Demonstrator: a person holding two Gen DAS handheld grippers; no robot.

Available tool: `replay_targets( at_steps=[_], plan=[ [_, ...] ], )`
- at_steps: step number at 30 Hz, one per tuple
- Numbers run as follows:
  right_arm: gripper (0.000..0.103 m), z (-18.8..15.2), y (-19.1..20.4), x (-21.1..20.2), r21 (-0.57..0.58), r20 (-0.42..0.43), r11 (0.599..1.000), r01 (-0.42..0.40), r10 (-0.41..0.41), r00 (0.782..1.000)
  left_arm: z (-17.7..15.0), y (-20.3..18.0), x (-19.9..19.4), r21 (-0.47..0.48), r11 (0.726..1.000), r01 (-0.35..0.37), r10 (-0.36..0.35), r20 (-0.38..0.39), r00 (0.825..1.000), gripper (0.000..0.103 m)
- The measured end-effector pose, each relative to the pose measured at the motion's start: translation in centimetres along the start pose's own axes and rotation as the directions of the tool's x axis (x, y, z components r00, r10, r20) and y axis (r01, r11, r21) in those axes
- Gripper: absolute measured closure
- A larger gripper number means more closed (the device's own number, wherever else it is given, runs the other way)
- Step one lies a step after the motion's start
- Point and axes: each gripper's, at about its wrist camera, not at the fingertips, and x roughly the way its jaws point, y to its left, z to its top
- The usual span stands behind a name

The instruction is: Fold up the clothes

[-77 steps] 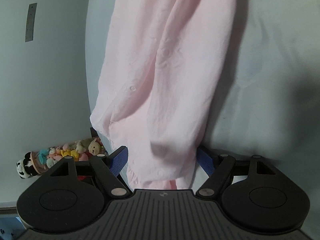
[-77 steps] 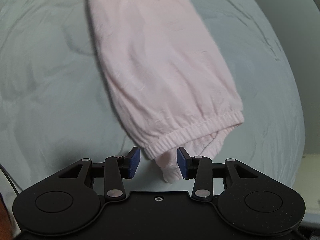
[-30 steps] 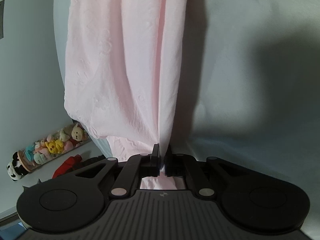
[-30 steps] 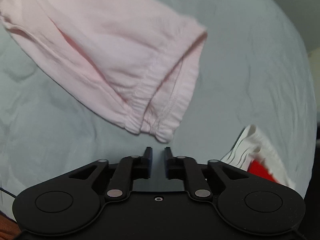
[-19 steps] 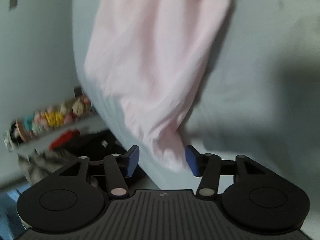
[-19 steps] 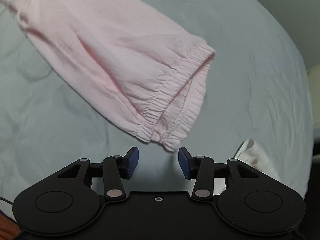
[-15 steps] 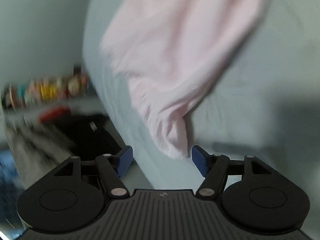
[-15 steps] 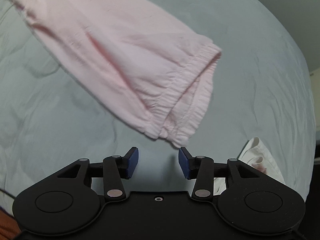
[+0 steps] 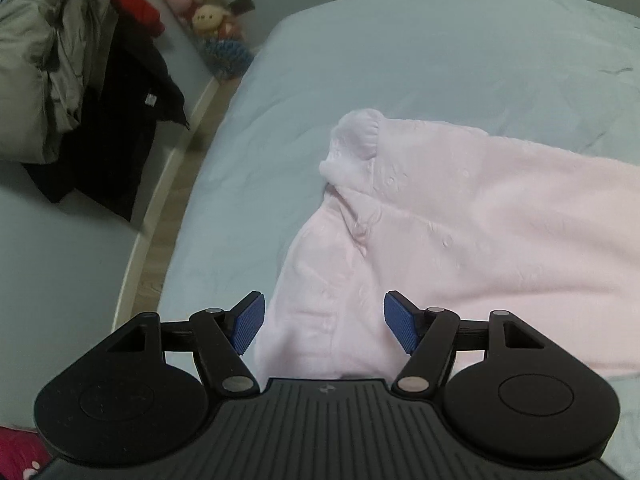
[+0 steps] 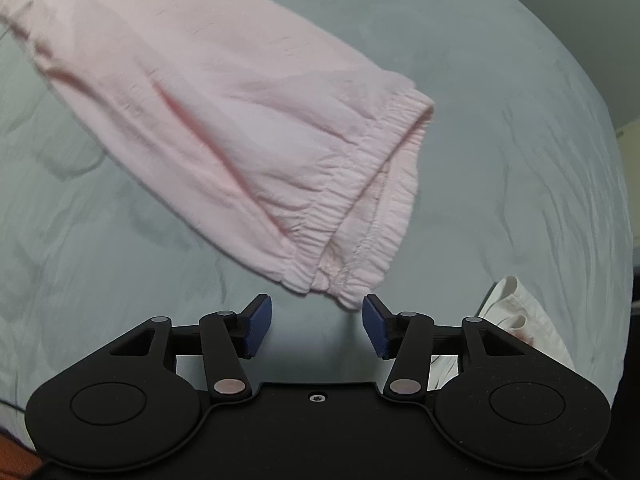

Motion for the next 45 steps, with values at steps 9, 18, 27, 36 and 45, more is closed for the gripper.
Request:
replay_targets(
  at_steps=[9, 18, 27, 36, 45],
  plan=[
    [0.042, 0.9, -1.7, 2.9, 0.087, -0.041, 0.994, -0.064, 0.068, 0.997, -1.0, 1.9, 4.2, -0.044, 0.999, 0.014, -0.017, -0.078, 0.997, 0.032],
    [0.039, 2.2, -1.9, 5.0, 0.101, -0.063, 0.993, -0.06, 0.066, 0.996, -3.0, 2.9, 6.5, -0.209, 0.967, 0.149, -0.175, -0.114, 0.978, 0.038],
    [0.039, 2.9, -2.8, 6.0, 0.139, -0.073, 0.988, -0.07, 0.081, 0.994, -3.2, 1.0, 4.4, -0.173, 0.974, 0.148, -0.169, -0.111, 0.979, 0.08],
    [0.039, 2.5, -3.1, 5.9, 0.143, -0.031, 0.985, -0.093, 0.098, 0.995, -3.4, -1.5, 0.2, -0.186, 0.971, 0.147, -0.159, -0.049, 0.986, 0.095],
    [0.039, 2.4, -2.3, 7.9, 0.141, -0.004, 0.989, -0.044, 0.045, 0.999, -3.6, -6.0, -6.8, -0.17, 0.954, 0.247, -0.248, 0.016, 0.969, 0.095]
  ],
)
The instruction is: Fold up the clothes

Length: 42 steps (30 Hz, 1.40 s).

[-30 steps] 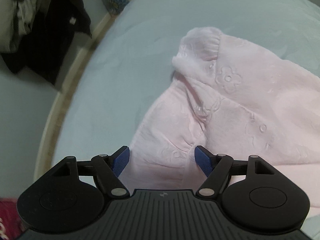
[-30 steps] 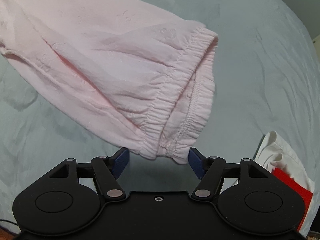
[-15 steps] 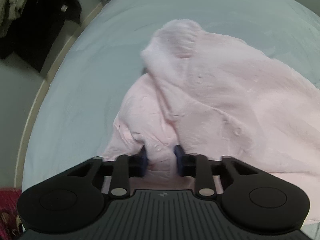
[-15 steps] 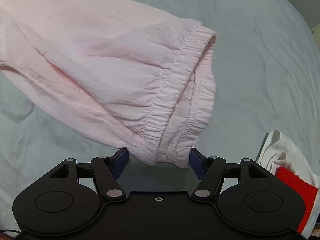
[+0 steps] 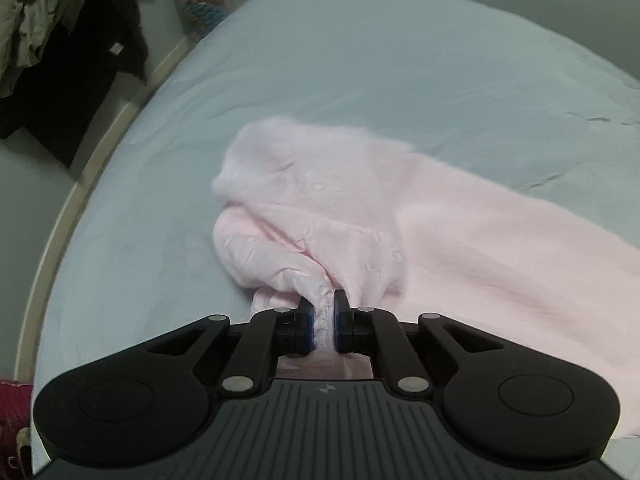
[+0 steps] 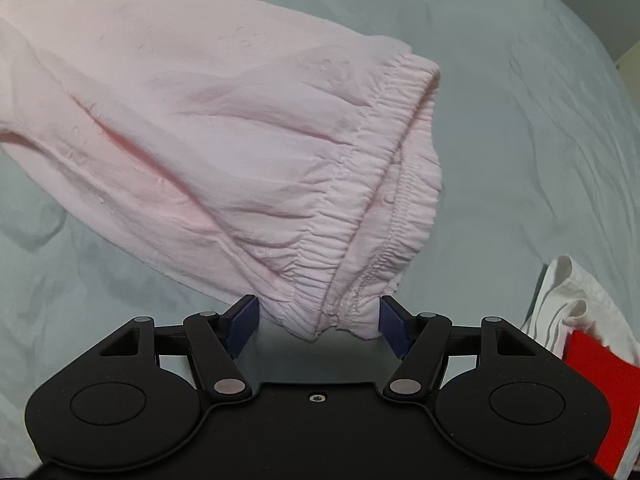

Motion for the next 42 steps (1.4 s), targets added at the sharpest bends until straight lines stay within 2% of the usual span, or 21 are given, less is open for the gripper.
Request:
replay_targets(
  at_steps=[3, 8, 15, 20, 23, 27, 29, 30, 31, 33, 35, 39, 41, 42],
  plan=[
    [0.039, -0.4, 0.6, 0.1, -0.003, 0.013, 1.0, 0.012, -0.011, 1.0, -0.4, -2.6, -1.7, -0.009, 0.999, 0.053, -0.053, 0.026, 0.998, 0.095],
    [0.039, -0.8, 0.8, 0.1, -0.004, 0.031, 1.0, 0.019, -0.019, 0.999, -0.6, -7.1, -4.1, 0.028, 0.989, 0.145, -0.147, 0.06, 0.987, 0.095],
    [0.039, -1.0, 0.7, 0.1, -0.038, 0.041, 0.999, 0.031, -0.029, 0.999, -1.0, -17.1, -9.4, 0.14, 0.951, 0.276, -0.29, 0.094, 0.952, 0.095],
    [0.039, -1.5, 0.7, -1.1, -0.103, 0.067, 0.994, 0.047, -0.04, 0.997, -2.3, -23.9, -11.2, 0.221, 0.913, 0.343, -0.367, 0.075, 0.927, 0.095],
    [0.039, -1.7, 0.7, -2.1, -0.123, 0.091, 0.992, 0.015, -0.004, 0.996, -3.1, -28.6, -11.6, 0.27, 0.882, 0.387, -0.413, 0.045, 0.909, 0.096],
    [0.039, -2.3, 0.3, -3.1, -0.121, 0.107, 0.992, -0.038, 0.051, 0.993, -5.0, -35.7, -11.9, 0.336, 0.821, 0.463, -0.49, -0.003, 0.872, 0.095],
    [0.039, -5.4, 2.5, -2.3, -0.11, 0.11, 0.992, -0.061, 0.073, 0.991, -6.5, -38.6, -11.7, 0.361, 0.793, 0.49, -0.515, -0.029, 0.856, 0.095],
    [0.039, -3.6, 2.7, -0.3, -0.097, 0.11, 0.992, -0.079, 0.089, 0.99, -7.5, -40.8, -11.1, 0.38, 0.77, 0.513, -0.534, -0.057, 0.843, 0.095],
    [0.039, -1.8, 3.1, -0.2, -0.085, 0.109, 0.992, -0.091, 0.1, 0.989, -7.9, -41.8, -10.7, 0.385, 0.758, 0.527, -0.544, -0.073, 0.836, 0.095],
    [0.039, -5.0, 3.2, -6.4, -0.053, 0.116, 0.991, -0.126, 0.131, 0.985, -9.2, -44.3, -9.2, 0.394, 0.735, 0.552, -0.556, -0.116, 0.823, 0.095],
    [0.039, -7.8, 2.9, -10.3, -0.022, 0.118, 0.988, -0.152, 0.154, 0.981, -10.2, -45.9, -7.8, 0.403, 0.723, 0.561, -0.555, -0.146, 0.819, 0.095],
    [0.039, -9.2, 2.1, -10.1, -0.008, 0.107, 0.986, -0.164, 0.164, 0.981, -13.8, -49.8, -6.1, 0.426, 0.697, 0.577, -0.533, -0.231, 0.814, 0.092],
    [0.039, -9.8, 2.1, -10.4, -0.007, 0.102, 0.985, -0.17, 0.17, 0.98, -16.0, -50.3, -5.6, 0.417, 0.684, 0.598, -0.527, -0.285, 0.801, 0.087],
    [0.039, -10.0, 2.1, -10.3, -0.004, 0.097, 0.984, -0.176, 0.176, 0.98, -16.2, -50.3, -5.4, 0.401, 0.678, 0.616, -0.536, -0.303, 0.788, 0.085]
  ],
)
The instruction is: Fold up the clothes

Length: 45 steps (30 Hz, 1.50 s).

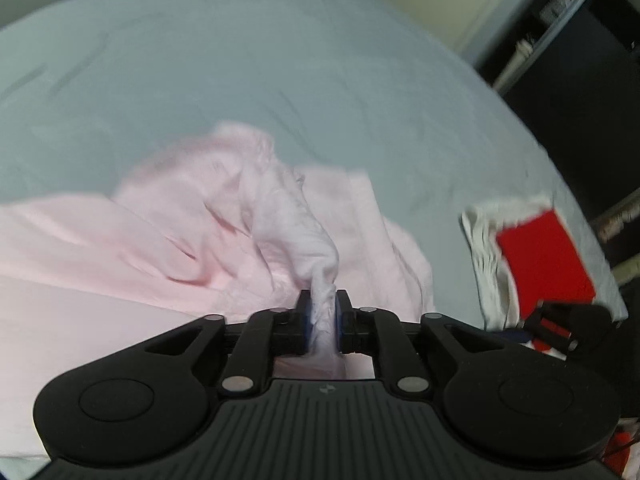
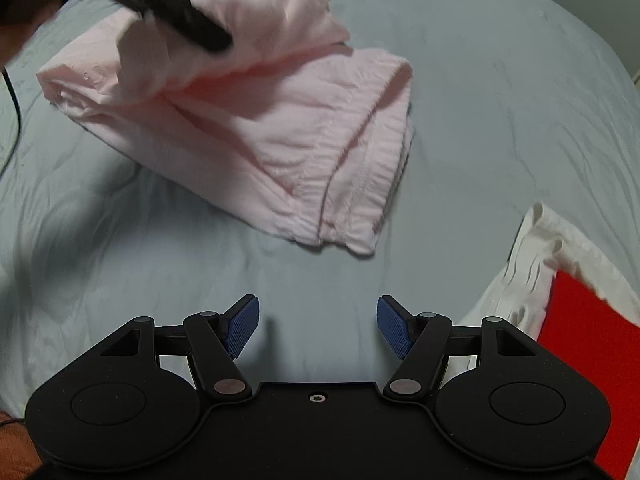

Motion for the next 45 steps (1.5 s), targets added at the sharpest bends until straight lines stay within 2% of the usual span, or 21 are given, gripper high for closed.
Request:
replay_targets(
  at_steps=[2, 4, 5, 12, 16, 17, 19, 23, 24, 26, 29, 32, 35, 37, 38, 39, 40, 41, 42, 44, 45],
  plan=[
    [0.039, -0.1, 0.3, 0.1, 0.003, -0.005, 1.0, -0.004, 0.004, 1.0, -0.3, 0.1, 0.3, -0.019, 0.998, 0.068, -0.068, -0.013, 0.998, 0.078],
    [0.039, -0.1, 0.7, 0.1, 0.006, -0.005, 1.0, -0.008, 0.008, 1.0, -0.3, 0.0, 0.1, -0.017, 0.993, 0.113, -0.113, -0.005, 0.994, 0.067],
    [0.039, -0.1, 0.9, 0.0, 0.009, -0.003, 1.0, -0.011, 0.011, 1.0, -0.3, -0.3, -0.1, -0.004, 0.993, 0.118, -0.118, 0.001, 0.993, 0.064],
    [0.039, 1.1, 2.0, -1.9, 0.063, 0.065, 0.994, -0.086, 0.082, 0.995, -0.4, 0.6, -5.5, 0.078, 0.993, 0.088, -0.093, 0.063, 0.994, 0.062],
    [0.035, 2.4, 3.0, -3.2, 0.098, 0.11, 0.988, -0.118, 0.107, 0.988, -1.1, 2.0, -8.0, 0.173, 0.985, -0.025, 0.013, 0.073, 0.997, 0.057],
    [0.033, 2.8, 3.3, -3.5, 0.112, 0.122, 0.986, -0.121, 0.108, 0.987, -1.7, 2.7, -8.5, 0.202, 0.976, -0.076, 0.063, 0.073, 0.995, 0.057],
    [0.031, 4.1, 3.6, -3.7, 0.157, 0.133, 0.98, -0.12, 0.099, 0.986, -2.5, 4.3, -9.4, 0.234, 0.96, -0.154, 0.143, 0.062, 0.988, 0.057],
    [0.024, 7.1, 4.0, -3.5, 0.299, 0.143, 0.945, -0.133, 0.094, 0.985, -4.4, 7.9, -10.6, 0.264, 0.922, -0.284, 0.28, 0.054, 0.959, 0.057],
    [0.022, 8.1, 4.2, -3.5, 0.341, 0.15, 0.93, -0.137, 0.09, 0.985, -5.0, 9.4, -11.2, 0.246, 0.916, -0.318, 0.312, 0.062, 0.948, 0.057],
    [0.012, 9.7, 4.8, -3.3, 0.405, 0.15, 0.906, -0.123, 0.067, 0.986, -5.4, 11.7, -12.4, 0.187, 0.918, -0.35, 0.341, 0.082, 0.937, 0.057],
    [0.011, 12.0, 5.8, -2.2, 0.496, 0.127, 0.863, -0.091, 0.032, 0.991, -6.2, 15.6, -13.9, 0.05, 0.929, -0.366, 0.359, 0.111, 0.927, 0.057],
    [0.011, 14.1, 7.3, 0.1, 0.549, 0.055, 0.835, -0.032, 0.002, 0.998, -7.1, 18.5, -14.4, -0.019, 0.936, -0.351, 0.351, 0.092, 0.932, 0.057],
    [0.011, 15.2, 9.0, 2.6, 0.536, -0.004, 0.844, 0.014, -0.014, 1.0, -8.3, 20.4, -14.2, -0.067, 0.944, -0.324, 0.329, 0.078, 0.941, 0.057],
    [0.011, 15.6, 10.1, 4.0, 0.517, -0.032, 0.855, 0.038, -0.025, 0.999, -9.1, 22.0, -13.6, -0.135, 0.955, -0.265, 0.277, 0.071, 0.958, 0.057],
    [0.011, 15.8, 10.5, 4.6, 0.508, -0.046, 0.86, 0.055, -0.037, 0.998, -9.3, 22.2, -13.6, -0.144, 0.956, -0.255, 0.267, 0.071, 0.961, 0.057],
    [0.013, 16.0, 10.8, 5.2, 0.494, -0.064, 0.865, 0.085, -0.061, 0.996, -9.6, 22.6, -13.3, -0.157, 0.96, -0.233, 0.247, 0.073, 0.966, 0.057],
    [0.018, 16.1, 10.9, 5.6, 0.483, -0.077, 0.868, 0.111, -0.084, 0.993, -10.0, 22.9, -13.0, -0.166, 0.963, -0.214, 0.229, 0.075, 0.971, 0.058],
    [0.031, 16.1, 10.8, 5.6, 0.479, -0.085, 0.868, 0.13, -0.101, 0.991, -10.2, 22.9, -12.4, -0.155, 0.966, -0.208, 0.222, 0.073, 0.972, 0.06],
    [0.038, 16.1, 10.7, 5.7, 0.473, -0.093, 0.868, 0.153, -0.124, 0.988, -10.4, 22.9, -12.4, -0.147, 0.967, -0.208, 0.22, 0.072, 0.973, 0.068],
    [0.071, 16.0, 10.2, 5.3, 0.452, -0.094, 0.874, 0.178, -0.152, 0.984, -10.6, 22.8, -11.8, -0.113, 0.97, -0.215, 0.223, 0.062, 0.973, 0.073],
    [0.077, 15.9, 9.8, 4.8, 0.431, -0.092, 0.881, 0.194, -0.17, 0.981, -10.7, 22.7, -11.6, -0.106, 0.97, -0.22, 0.227, 0.059, 0.972, 0.076]
  ],
)
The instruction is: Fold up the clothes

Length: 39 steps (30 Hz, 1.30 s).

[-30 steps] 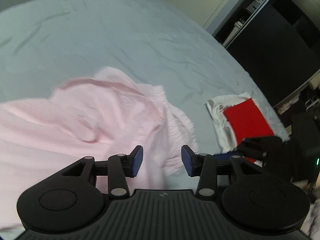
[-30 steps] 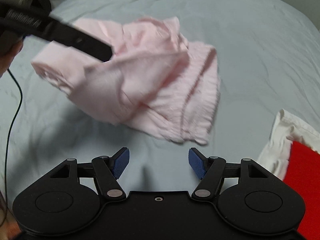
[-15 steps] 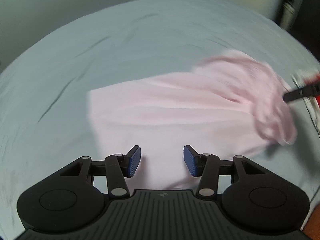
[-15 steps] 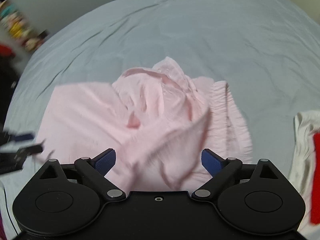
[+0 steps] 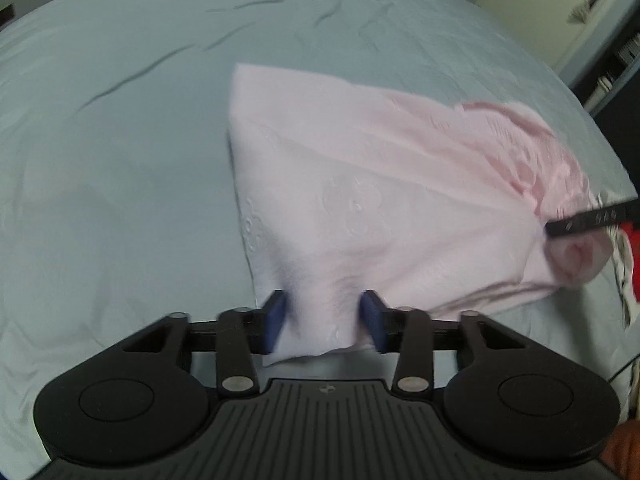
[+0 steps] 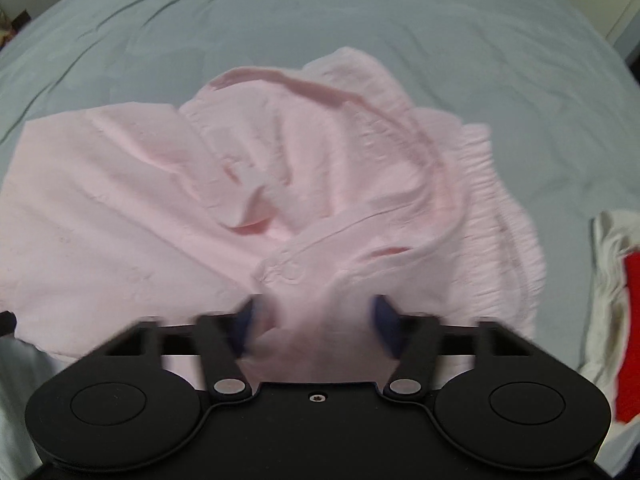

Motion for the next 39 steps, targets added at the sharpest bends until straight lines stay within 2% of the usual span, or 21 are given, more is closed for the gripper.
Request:
replay_targets(
  at_steps=[1, 2, 4, 10, 16, 20, 21, 22, 24, 31, 34, 36, 39],
  plan=[
    [0.086, 0.0, -0.5, -0.2, -0.009, 0.004, 1.0, 0.007, -0.007, 1.0, -0.1, -0.2, 0.3, 0.01, 1.0, -0.01, 0.01, -0.005, 1.0, 0.076],
    [0.09, 0.1, -1.0, -0.4, -0.014, 0.004, 1.0, 0.012, -0.012, 1.0, -0.1, -0.3, 0.4, 0.012, 1.0, -0.014, 0.014, -0.009, 1.0, 0.076],
    [0.094, 0.1, -2.4, -0.7, -0.02, -0.001, 1.0, 0.024, -0.024, 1.0, -0.2, -0.5, 0.9, 0.018, 1.0, -0.026, 0.026, -0.017, 1.0, 0.077],
    [0.095, -1.1, -7.6, 0.4, 0.014, -0.019, 0.996, 0.085, -0.085, 0.996, -0.7, -1.2, 1.4, 0.034, 0.997, -0.063, 0.065, -0.044, 0.997, 0.077],
    [0.095, -2.5, -10.8, 2.8, 0.057, -0.036, 0.998, 0.03, -0.028, 0.999, -0.6, -1.6, 1.1, 0.045, 0.995, -0.09, 0.093, -0.062, 0.994, 0.076],
    [0.094, -2.3, -11.6, 1.7, 0.04, -0.014, 0.999, 0.014, -0.013, 1.0, -0.1, -1.7, -1.0, 0.08, 0.99, -0.113, 0.117, -0.042, 0.992, 0.076],
    [0.091, -2.0, -11.8, 1.0, 0.025, 0.002, 0.999, 0.023, -0.023, 1.0, 0.1, -1.8, -1.6, 0.088, 0.989, -0.119, 0.123, -0.036, 0.992, 0.076],
    [0.08, -1.7, -11.8, 0.4, 0.016, 0.019, 0.999, 0.034, -0.034, 0.999, 0.4, -1.8, -2.1, 0.09, 0.988, -0.123, 0.126, -0.024, 0.992, 0.076],
    [0.077, -1.0, -11.8, -0.9, -0.011, 0.066, 0.999, 0.044, -0.043, 0.997, 0.9, -1.7, -2.9, 0.09, 0.988, -0.127, 0.128, -0.004, 0.992, 0.076],
    [0.059, 1.3, -10.3, -3.6, -0.093, 0.155, 0.992, -0.084, 0.098, 0.983, 3.9, -1.9, -3.9, 0.098, 0.984, -0.148, 0.142, 0.063, 0.988, 0.076],
    [0.058, 3.1, -9.1, -3.8, -0.114, 0.172, 0.982, -0.153, 0.171, 0.97, 5.6, -2.3, -2.9, 0.103, 0.981, -0.162, 0.153, 0.094, 0.984, 0.076],
    [0.053, 4.1, -7.9, -3.9, -0.127, 0.188, 0.976, -0.175, 0.197, 0.962, 6.5, -2.5, -2.2, 0.097, 0.982, -0.161, 0.15, 0.117, 0.982, 0.076],
    [0.038, 5.7, -6.5, -3.4, -0.148, 0.213, 0.968, -0.203, 0.232, 0.949, 7.7, -2.5, -0.5, 0.08, 0.985, -0.151, 0.138, 0.146, 0.98, 0.076]
  ],
)
